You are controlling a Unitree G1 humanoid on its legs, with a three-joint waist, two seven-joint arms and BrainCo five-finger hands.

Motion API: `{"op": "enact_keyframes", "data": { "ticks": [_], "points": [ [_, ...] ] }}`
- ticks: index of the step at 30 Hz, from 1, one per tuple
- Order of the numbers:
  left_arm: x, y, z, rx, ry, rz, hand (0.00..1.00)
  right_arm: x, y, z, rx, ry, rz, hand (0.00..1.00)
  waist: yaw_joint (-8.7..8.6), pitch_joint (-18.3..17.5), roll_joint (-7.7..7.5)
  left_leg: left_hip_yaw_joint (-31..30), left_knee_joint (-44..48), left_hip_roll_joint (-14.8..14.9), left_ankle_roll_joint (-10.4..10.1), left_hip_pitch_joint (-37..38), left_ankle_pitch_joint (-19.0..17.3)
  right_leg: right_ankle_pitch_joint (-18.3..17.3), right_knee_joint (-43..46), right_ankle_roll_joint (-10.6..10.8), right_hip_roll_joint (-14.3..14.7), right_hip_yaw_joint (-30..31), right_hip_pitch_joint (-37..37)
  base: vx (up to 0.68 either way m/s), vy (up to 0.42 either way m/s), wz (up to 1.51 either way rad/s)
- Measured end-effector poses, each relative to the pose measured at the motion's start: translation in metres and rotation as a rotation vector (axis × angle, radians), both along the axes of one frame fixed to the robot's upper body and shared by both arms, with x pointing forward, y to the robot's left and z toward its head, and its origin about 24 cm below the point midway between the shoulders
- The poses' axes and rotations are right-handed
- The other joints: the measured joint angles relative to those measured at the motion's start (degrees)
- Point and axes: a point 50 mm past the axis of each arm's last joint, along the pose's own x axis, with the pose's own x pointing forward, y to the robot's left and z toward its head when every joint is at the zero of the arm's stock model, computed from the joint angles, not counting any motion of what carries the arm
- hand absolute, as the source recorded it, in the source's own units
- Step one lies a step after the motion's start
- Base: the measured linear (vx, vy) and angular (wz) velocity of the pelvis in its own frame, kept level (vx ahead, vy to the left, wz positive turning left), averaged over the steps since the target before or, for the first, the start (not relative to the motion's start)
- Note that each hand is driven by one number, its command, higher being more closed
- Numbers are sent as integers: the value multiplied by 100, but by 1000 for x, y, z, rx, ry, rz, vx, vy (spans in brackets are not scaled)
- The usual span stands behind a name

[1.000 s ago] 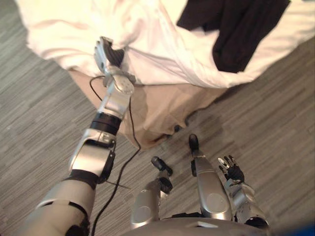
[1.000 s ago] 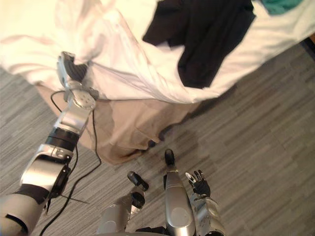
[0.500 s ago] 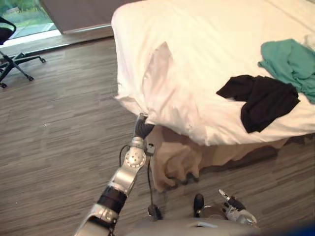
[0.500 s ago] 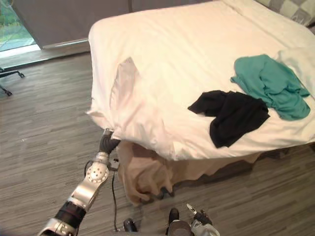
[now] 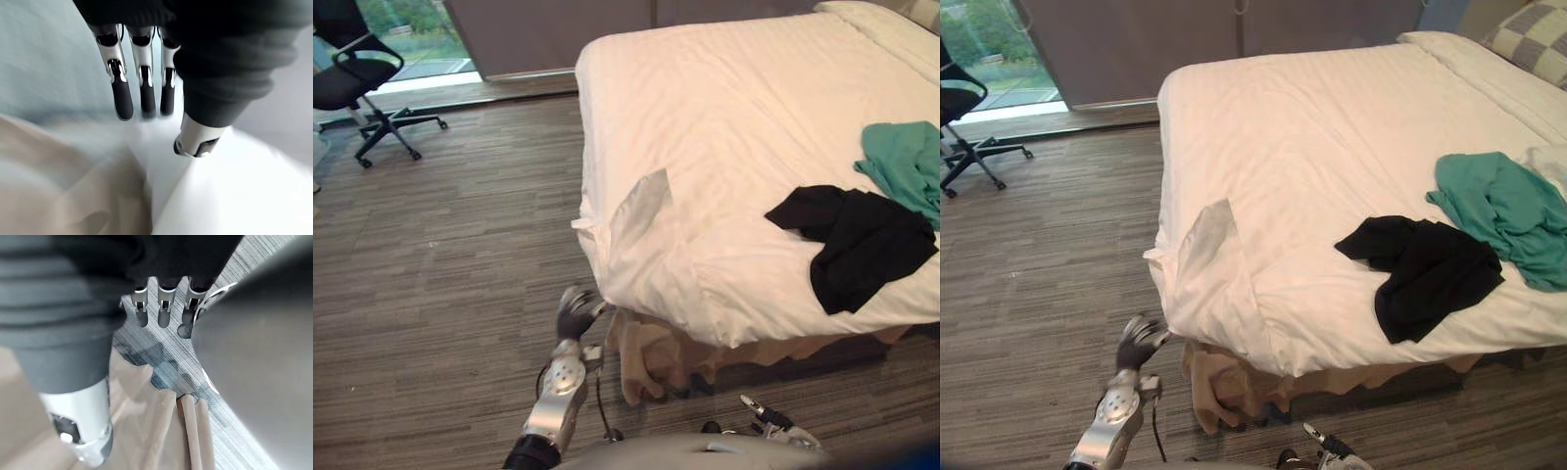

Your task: Tidy the bed and pick cloth on bed and put in laundry

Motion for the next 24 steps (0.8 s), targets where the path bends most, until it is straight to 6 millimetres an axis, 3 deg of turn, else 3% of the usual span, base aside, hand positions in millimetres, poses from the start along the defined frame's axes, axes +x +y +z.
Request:
{"op": "enact_keyframes", "data": {
  "ticks": [1,3,4,6,7,9,13,15,17,20,24],
  "points": [
    [-14,11,-8,16,53,73,0,-1,0,0,2,0,12,0,27,-4,-10,-39,0,2,0,22,0,-3,-1,4,0,-32,35,-24,-1,25],
    [-63,46,-26,64,202,332,0,-5,1,-1,7,4,54,0,115,-38,-61,-97,0,5,-33,32,-22,-9,-4,14,-5,-107,92,-51,16,22],
    [-74,53,-28,62,225,395,0,-6,1,-1,9,3,62,0,156,-43,-69,-117,0,3,-47,28,-32,-15,-4,23,-8,-111,97,-73,37,19],
    [-120,72,-39,17,320,647,0,-8,1,-1,10,-8,79,0,292,-54,-90,-233,-6,-34,-63,26,-46,-44,-25,54,-70,-170,153,-94,44,20],
    [-133,75,-41,-2,344,715,0,-9,1,-2,11,-10,80,0,288,-60,-95,-253,-16,-47,-60,29,-44,-53,-43,62,-109,-189,178,-119,47,23],
    [-181,77,-50,-100,410,951,0,-12,2,-2,16,-6,84,0,288,-139,-104,-321,-36,-99,-36,30,-57,-83,-66,111,-183,-251,183,-112,59,18],
    [-223,59,-58,-244,478,1087,0,-17,2,-3,20,-1,81,0,307,-190,-140,-355,-40,-167,-4,14,-98,-76,-67,125,-250,-251,196,-79,48,3],
    [-230,48,-63,-336,519,1043,0,-22,1,-4,20,11,67,0,327,-218,-172,-348,-42,-197,1,6,-102,-68,-71,139,-280,-245,195,-64,45,0],
    [-231,34,-70,-368,630,882,0,-27,0,-5,23,28,27,0,332,-242,-197,-323,-43,-217,10,7,-107,-65,-79,144,-301,-227,194,-17,36,-4],
    [-216,12,-76,-316,745,587,0,-33,0,-6,15,50,-82,0,317,-262,-205,-168,-43,-220,29,41,-150,-51,-102,153,-293,-63,170,19,27,-20],
    [-180,19,-76,-192,693,480,0,-34,-2,-6,-11,57,-118,0,264,-288,-166,23,-42,-202,-31,124,-194,93,-180,137,-253,81,189,82,4,-25]
  ]
}}
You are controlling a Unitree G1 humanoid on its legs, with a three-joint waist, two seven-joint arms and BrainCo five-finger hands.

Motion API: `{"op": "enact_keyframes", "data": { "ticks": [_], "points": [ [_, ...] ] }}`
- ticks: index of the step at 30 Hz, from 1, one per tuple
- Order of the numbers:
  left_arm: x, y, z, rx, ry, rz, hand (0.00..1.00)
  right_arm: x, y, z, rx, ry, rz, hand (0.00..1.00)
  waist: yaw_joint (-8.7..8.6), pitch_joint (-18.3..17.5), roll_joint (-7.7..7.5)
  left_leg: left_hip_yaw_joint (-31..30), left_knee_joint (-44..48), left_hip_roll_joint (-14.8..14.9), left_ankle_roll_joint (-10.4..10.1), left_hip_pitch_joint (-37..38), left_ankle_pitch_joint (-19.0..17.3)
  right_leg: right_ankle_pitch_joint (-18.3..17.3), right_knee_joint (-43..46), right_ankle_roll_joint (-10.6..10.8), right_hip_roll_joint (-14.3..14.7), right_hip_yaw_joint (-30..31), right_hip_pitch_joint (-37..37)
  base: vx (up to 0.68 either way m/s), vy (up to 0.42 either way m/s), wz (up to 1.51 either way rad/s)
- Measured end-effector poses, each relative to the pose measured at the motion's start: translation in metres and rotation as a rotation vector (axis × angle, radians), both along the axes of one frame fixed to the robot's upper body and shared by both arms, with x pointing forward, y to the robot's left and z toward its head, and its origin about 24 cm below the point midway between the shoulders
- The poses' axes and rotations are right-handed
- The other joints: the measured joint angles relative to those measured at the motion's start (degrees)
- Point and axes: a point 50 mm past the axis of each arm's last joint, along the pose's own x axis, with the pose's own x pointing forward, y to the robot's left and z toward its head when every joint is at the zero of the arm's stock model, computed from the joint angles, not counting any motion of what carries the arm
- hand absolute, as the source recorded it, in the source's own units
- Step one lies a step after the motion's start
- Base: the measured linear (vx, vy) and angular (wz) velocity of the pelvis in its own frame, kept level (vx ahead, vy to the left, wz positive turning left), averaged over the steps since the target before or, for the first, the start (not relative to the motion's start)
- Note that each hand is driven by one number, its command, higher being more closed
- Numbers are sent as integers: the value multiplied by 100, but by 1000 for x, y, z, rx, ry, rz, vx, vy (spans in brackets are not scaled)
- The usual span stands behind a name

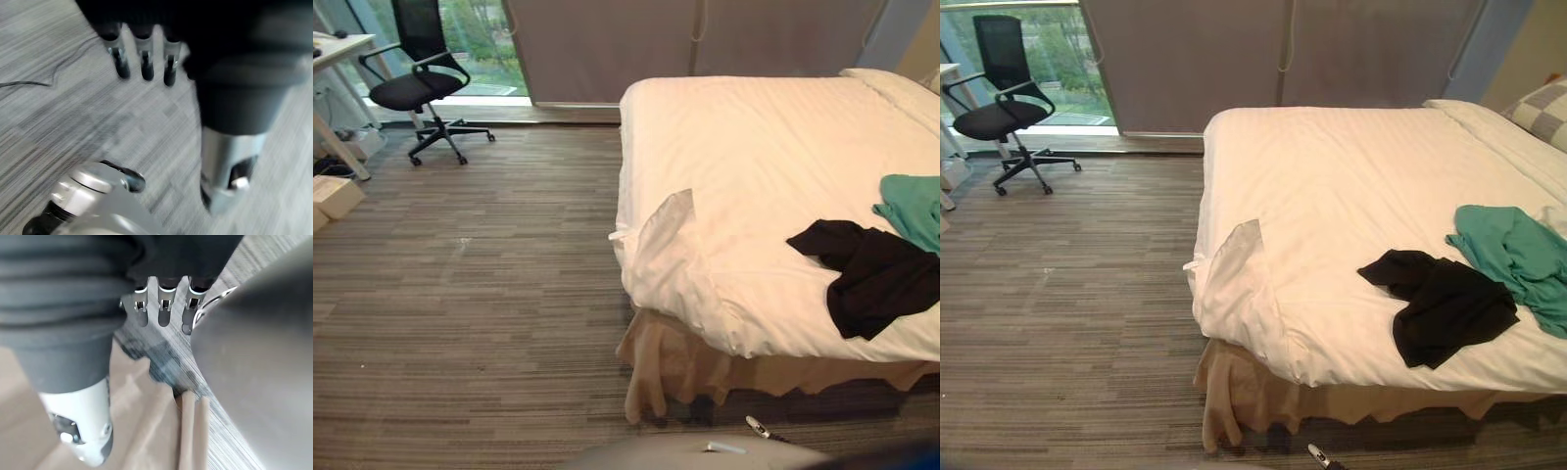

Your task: Tidy the bed and pick cloth on bed and put in laundry

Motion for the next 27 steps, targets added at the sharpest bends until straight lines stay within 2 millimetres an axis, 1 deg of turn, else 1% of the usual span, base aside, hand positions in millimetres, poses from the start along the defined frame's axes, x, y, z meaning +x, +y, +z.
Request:
{"op": "enact_keyframes", "data": {
  "ticks": [1,2,3,4,5,6,7,8,9,10,11,12,14,15,16,18,19,21,22,25,27],
  "points": [
    [10,3,1,44,-15,9,0,0,-1,0,-5,-1,-3,0,-16,-17,27,48,1,5,22,10,17,5,-5,2,4,4,7,113,0,-15],
    [28,8,4,113,-48,18,0,0,-2,0,-9,-1,2,0,-18,-39,33,83,3,7,20,11,16,5,-8,1,8,8,16,127,5,-4],
    [51,15,10,197,-99,15,0,0,-2,0,-10,-2,7,0,-22,-48,43,87,6,8,17,23,15,3,-20,-2,12,9,19,116,2,0],
    [64,20,15,243,-134,20,0,1,-3,0,-12,-3,9,0,-23,-46,48,92,7,10,17,23,15,3,-26,-3,14,10,21,98,-3,1],
    [88,35,30,363,-205,14,0,1,-3,1,-11,-6,22,0,-25,-39,62,112,11,17,15,39,15,-3,-26,-12,20,11,35,81,-11,-2],
    [110,56,49,495,-273,-6,0,2,-4,1,-2,-12,29,0,-36,-22,78,123,11,34,-11,98,-2,-14,-26,-29,33,12,95,65,-16,-4],
    [118,69,61,570,-304,-17,0,2,-4,1,3,-14,32,0,-53,-25,80,134,8,44,-24,116,-11,-19,-27,-36,43,12,118,58,-25,-8],
    [137,97,89,728,-374,-46,0,3,-4,2,13,-21,39,0,-108,-25,82,184,8,70,-48,146,-27,-32,-27,-52,63,21,154,39,-29,-15],
    [151,124,122,896,-436,-86,0,3,-5,2,22,-25,44,0,-141,-24,83,240,8,93,-69,181,-43,-39,-26,-59,86,61,157,37,-27,-19],
    [157,135,138,970,-467,-107,0,4,-5,2,27,-27,46,0,-151,-22,87,261,8,99,-74,195,-47,-40,-26,-60,95,96,156,18,-20,-20],
    [169,149,168,1097,-534,-154,0,4,-6,3,34,-33,49,0,-164,-22,99,282,7,102,-79,204,-52,-43,-26,-62,101,132,152,5,-8,-10],
    [182,155,195,1204,-601,-210,0,3,-7,3,38,-35,49,0,-160,-12,117,284,7,102,-78,199,-54,-44,-26,-60,98,132,152,-3,-1,-4],
    [198,151,225,1322,-709,-303,0,1,-9,4,40,-29,42,0,-162,-1,150,299,6,99,-65,203,-66,-45,-28,-60,95,135,150,0,0,0],
    [203,147,233,1359,-737,-344,0,0,-10,4,40,-30,37,0,-159,1,159,305,5,99,-64,203,-67,-45,-29,-59,95,136,149,0,0,0],
    [213,136,245,1412,-803,-421,0,0,-10,5,40,-31,36,0,-158,9,173,315,4,100,-63,203,-69,-45,-34,-59,95,142,148,0,0,0],
    [227,114,260,1456,-901,-552,0,0,-10,5,43,-26,33,0,-160,11,181,339,3,107,-63,201,-69,-44,-47,-59,106,155,141,-14,-17,-6],
    [234,99,268,1476,-966,-633,0,-2,-10,5,42,-21,31,0,-162,4,190,374,3,119,-66,196,-72,-44,-52,-60,118,168,118,-4,-26,-12],
    [250,72,276,1470,-1063,-799,0,-1,-9,5,43,-24,26,0,-164,5,196,403,3,133,-68,186,-73,-42,-55,-62,138,243,91,14,-28,-11],
    [261,51,281,1446,-1130,-911,0,-2,-9,5,41,-17,12,0,-186,-5,212,419,3,142,-80,191,-81,-41,-65,-64,155,278,88,30,-25,-8],
    [279,20,287,1370,-1231,-1081,0,-2,-10,5,28,-7,-8,0,-249,-56,200,471,5,152,-102,193,-95,-40,-75,-65,171,322,53,49,-18,-11],
    [291,-4,290,1306,-1281,-1230,0,-2,-11,5,18,-4,-31,0,-315,-89,248,615,20,153,-108,207,-97,-30,-77,-80,188,475,-16,71,-3,-26]
  ]
}}
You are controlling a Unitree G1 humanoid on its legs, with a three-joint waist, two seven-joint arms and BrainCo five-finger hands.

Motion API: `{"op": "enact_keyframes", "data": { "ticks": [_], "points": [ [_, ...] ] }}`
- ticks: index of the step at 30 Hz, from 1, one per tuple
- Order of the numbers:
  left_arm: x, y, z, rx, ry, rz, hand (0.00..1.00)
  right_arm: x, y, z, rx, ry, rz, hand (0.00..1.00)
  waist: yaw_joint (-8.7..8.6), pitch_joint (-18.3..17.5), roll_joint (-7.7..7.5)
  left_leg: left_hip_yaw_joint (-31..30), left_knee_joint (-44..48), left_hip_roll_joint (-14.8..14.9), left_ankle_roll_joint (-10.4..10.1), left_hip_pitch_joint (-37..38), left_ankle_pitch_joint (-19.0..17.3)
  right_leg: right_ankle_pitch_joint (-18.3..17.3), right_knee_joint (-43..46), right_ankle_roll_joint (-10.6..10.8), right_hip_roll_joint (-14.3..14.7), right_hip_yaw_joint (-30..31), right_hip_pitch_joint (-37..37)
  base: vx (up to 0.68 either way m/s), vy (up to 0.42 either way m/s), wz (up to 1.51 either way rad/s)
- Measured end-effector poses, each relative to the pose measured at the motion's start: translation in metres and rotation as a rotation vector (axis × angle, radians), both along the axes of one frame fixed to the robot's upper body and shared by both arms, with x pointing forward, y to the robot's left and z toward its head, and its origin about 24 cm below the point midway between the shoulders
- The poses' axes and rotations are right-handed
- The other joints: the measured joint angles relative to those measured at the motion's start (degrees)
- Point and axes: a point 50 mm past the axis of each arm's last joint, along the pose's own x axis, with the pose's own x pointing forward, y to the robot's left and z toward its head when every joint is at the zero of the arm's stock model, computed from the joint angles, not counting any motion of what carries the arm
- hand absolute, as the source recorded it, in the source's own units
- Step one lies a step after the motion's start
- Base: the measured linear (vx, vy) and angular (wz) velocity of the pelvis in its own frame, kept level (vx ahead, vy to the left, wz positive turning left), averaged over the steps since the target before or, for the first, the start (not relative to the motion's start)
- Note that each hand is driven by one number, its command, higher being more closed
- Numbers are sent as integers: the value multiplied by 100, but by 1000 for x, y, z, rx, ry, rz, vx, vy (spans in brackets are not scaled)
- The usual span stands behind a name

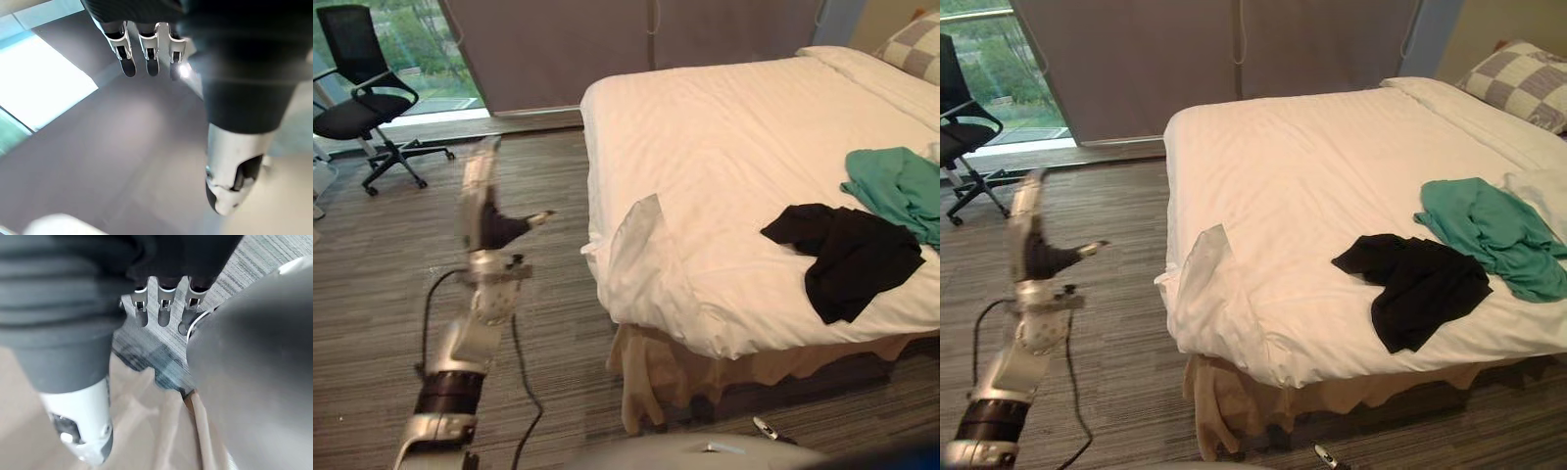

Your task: Tidy the bed and pick cloth on bed and put in laundry

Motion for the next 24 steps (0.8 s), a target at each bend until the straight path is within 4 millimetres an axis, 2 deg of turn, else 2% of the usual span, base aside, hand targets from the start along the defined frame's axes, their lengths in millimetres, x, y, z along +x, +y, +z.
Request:
{"op": "enact_keyframes", "data": {
  "ticks": [3,5,7,9,12,18,19,22,24],
  "points": [
    [14,-26,-3,62,89,-105,0,-1,0,0,-13,14,-8,0,-57,-10,18,163,15,3,-3,86,1,1,-4,-3,19,140,9,60,-4,-28],
    [24,-33,-10,101,183,-117,0,-1,-1,0,-21,19,-13,0,-172,-18,31,285,15,14,-7,102,3,10,-4,-16,40,190,9,48,-18,-25],
    [32,-33,-21,126,272,-98,0,-2,-1,-1,-22,24,-20,0,-226,-16,34,384,16,33,-21,123,10,28,-4,-43,70,303,-20,21,-14,-24],
    [38,-28,-41,153,398,-43,0,-5,-2,-1,-29,37,-34,0,-268,-13,37,481,17,56,-46,161,25,43,11,-66,100,422,-79,0,-25,-29],
    [38,-22,-67,191,552,5,0,-6,-3,-1,-45,43,-50,0,-327,-5,47,609,18,80,-62,147,35,68,57,-104,145,495,-172,-30,-24,-20],
    [33,-10,-104,242,844,52,0,-4,-1,-1,-47,13,-96,0,-392,179,105,774,16,154,-83,77,25,86,222,-133,209,694,-413,-78,-13,-16],
    [31,-6,-110,245,887,62,100,-4,-1,-1,-48,9,-101,0,-420,232,76,832,13,169,-91,68,19,93,242,-143,232,752,-463,-110,-27,-25],
    [30,-2,-117,244,932,82,100,-1,1,0,-47,-5,-105,0,-472,250,48,936,-3,184,-92,-123,34,120,279,-154,254,834,-708,-91,-31,-22],
    [30,-9,-120,226,937,72,100,2,0,1,-58,-19,-106,0,-484,271,73,1069,-8,180,-91,-234,43,175,302,-166,275,977,-901,-44,-16,-28]
  ]
}}
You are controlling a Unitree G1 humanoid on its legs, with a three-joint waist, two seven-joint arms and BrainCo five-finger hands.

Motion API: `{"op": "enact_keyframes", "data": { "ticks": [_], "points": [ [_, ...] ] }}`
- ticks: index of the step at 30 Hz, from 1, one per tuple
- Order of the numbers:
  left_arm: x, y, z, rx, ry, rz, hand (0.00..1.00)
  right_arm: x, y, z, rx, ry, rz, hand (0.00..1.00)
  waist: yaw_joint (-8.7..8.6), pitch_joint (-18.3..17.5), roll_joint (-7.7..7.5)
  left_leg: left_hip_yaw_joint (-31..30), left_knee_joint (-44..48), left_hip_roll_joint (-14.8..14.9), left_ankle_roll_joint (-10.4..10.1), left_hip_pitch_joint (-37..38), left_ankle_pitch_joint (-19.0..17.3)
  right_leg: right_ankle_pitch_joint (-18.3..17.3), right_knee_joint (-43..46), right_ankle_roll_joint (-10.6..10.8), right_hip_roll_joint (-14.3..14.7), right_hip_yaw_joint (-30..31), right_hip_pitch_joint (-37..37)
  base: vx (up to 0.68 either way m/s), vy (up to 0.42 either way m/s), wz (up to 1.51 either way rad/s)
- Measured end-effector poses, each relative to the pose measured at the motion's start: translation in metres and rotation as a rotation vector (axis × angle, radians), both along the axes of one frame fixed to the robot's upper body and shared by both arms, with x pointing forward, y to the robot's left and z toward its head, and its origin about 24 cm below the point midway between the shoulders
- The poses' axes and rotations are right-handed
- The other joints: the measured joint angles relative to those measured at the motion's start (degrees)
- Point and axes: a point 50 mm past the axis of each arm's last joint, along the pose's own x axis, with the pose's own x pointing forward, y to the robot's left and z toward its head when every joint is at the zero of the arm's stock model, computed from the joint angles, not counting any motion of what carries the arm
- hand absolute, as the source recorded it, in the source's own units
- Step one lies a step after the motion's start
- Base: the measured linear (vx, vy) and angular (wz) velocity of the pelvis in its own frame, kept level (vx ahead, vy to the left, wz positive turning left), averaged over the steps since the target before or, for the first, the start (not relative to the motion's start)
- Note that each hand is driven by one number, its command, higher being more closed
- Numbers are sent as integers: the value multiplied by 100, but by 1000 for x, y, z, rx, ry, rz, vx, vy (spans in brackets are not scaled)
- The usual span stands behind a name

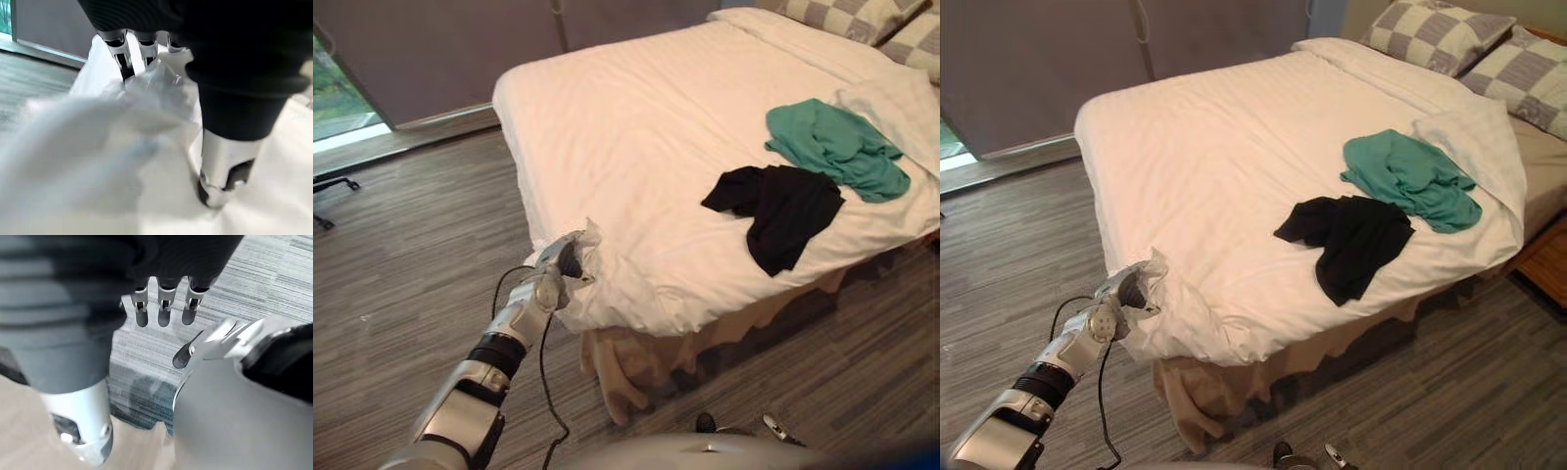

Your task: Tidy the bed and pick cloth on bed and put in laundry

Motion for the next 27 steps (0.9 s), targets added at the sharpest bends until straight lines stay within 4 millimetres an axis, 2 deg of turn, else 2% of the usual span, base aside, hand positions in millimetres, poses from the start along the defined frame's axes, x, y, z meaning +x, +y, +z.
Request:
{"op": "enact_keyframes", "data": {
  "ticks": [4,11,15,18,19,21,24,27],
  "points": [
    [4,-3,0,-8,1,2,100,2,0,1,-9,-5,-1,0,-84,14,38,43,24,5,-12,-35,20,36,-3,-8,22,45,-80,46,-3,-10],
    [11,-10,11,-25,-44,-38,100,2,-3,2,-41,-27,-2,0,-58,2,146,62,28,8,-32,158,32,32,-18,-4,3,-47,203,56,17,7],
    [15,-20,34,-52,-138,-109,100,-1,-4,2,-48,-26,-4,0,36,0,146,-248,27,9,-24,138,37,-9,-16,6,-49,-323,335,-26,0,34],
    [11,-19,46,-105,-174,-130,100,-3,-4,2,-50,-22,-1,0,87,-16,125,-485,23,-14,14,140,64,-114,0,-1,-108,-559,446,-53,-24,46],
    [5,-18,52,-171,-186,-140,100,-6,-5,2,-52,-14,-2,0,201,-18,124,-604,0,-13,27,140,87,-137,0,-8,-121,-685,508,-60,-37,42],
    [-4,-14,54,-266,-180,-135,100,-8,-5,1,-51,-7,-2,0,306,-58,103,-726,-4,-9,43,120,114,-159,1,-7,-134,-822,542,-45,-38,42],
    [-27,4,45,-366,-148,-68,100,-9,-3,0,-32,20,21,0,491,-131,11,-990,-5,-2,47,110,159,-201,-3,4,-146,-1028,633,-19,-38,39],
    [-56,23,26,-441,-69,8,100,-9,2,-1,0,44,41,0,653,-218,-121,-1213,-4,-15,57,62,169,-245,-26,32,-175,-1247,723,-1,-21,32]
  ]
}}
